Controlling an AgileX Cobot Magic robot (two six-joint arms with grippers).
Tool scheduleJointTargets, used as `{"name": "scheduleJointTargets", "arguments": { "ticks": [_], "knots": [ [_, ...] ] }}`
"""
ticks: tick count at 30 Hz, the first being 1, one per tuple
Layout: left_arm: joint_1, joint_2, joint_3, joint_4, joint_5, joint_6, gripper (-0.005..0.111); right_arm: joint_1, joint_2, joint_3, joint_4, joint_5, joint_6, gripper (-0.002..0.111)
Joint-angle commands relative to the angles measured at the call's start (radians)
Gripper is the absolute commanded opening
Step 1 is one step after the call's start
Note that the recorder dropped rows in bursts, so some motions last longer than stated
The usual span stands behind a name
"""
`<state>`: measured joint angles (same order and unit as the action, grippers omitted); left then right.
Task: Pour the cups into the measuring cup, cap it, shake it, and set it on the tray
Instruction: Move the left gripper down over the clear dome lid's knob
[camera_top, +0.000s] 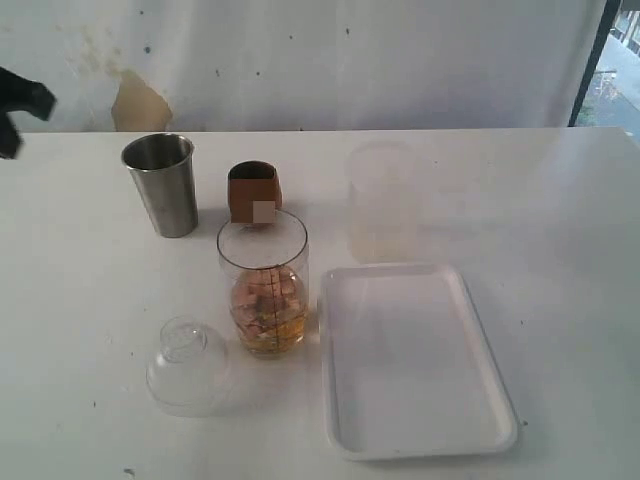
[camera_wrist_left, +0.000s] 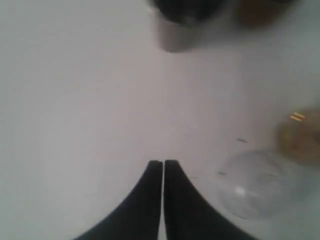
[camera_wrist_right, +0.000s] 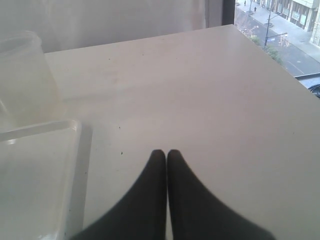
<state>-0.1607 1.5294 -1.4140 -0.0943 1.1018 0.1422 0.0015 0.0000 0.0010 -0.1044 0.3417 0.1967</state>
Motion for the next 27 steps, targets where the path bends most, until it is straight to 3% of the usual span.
{"name": "scheduleJointTargets", "arguments": {
  "ticks": [1, 5, 9, 14, 19, 22, 27],
  "knots": [
    [-0.101, 0.011, 0.045, -0.352, -0.013, 0.299, 0.022, 0.0, 0.0, -0.001, 0.0, -0.006, 0.001, 0.0],
    [-0.206, 0.024, 0.116, -0.189, -0.054, 0.215, 0.054, 0.0, 0.0, -0.001, 0.0, -0.006, 0.001, 0.0],
    [-0.261, 0.035, 0.197, -0.115, -0.052, 0.139, 0.069, 0.0, 0.0, -0.001, 0.0, -0.006, 0.001, 0.0],
    [-0.319, 0.035, 0.301, -0.144, -0.145, 0.173, 0.07, 0.0, 0.0, -0.001, 0.0, -0.006, 0.001, 0.0],
    [-0.38, 0.035, 0.384, -0.12, -0.331, 0.19, 0.07, 0.0, 0.0, -0.001, 0.0, -0.006, 0.001, 0.0],
    [-0.403, 0.054, 0.399, -0.082, -0.348, 0.202, 0.07, 0.0, 0.0, -0.001, 0.0, -0.006, 0.001, 0.0],
    [-0.41, 0.104, 0.401, 0.067, -0.344, 0.087, 0.07, 0.0, 0.0, -0.001, 0.0, -0.006, 0.001, 0.0]
  ]
}}
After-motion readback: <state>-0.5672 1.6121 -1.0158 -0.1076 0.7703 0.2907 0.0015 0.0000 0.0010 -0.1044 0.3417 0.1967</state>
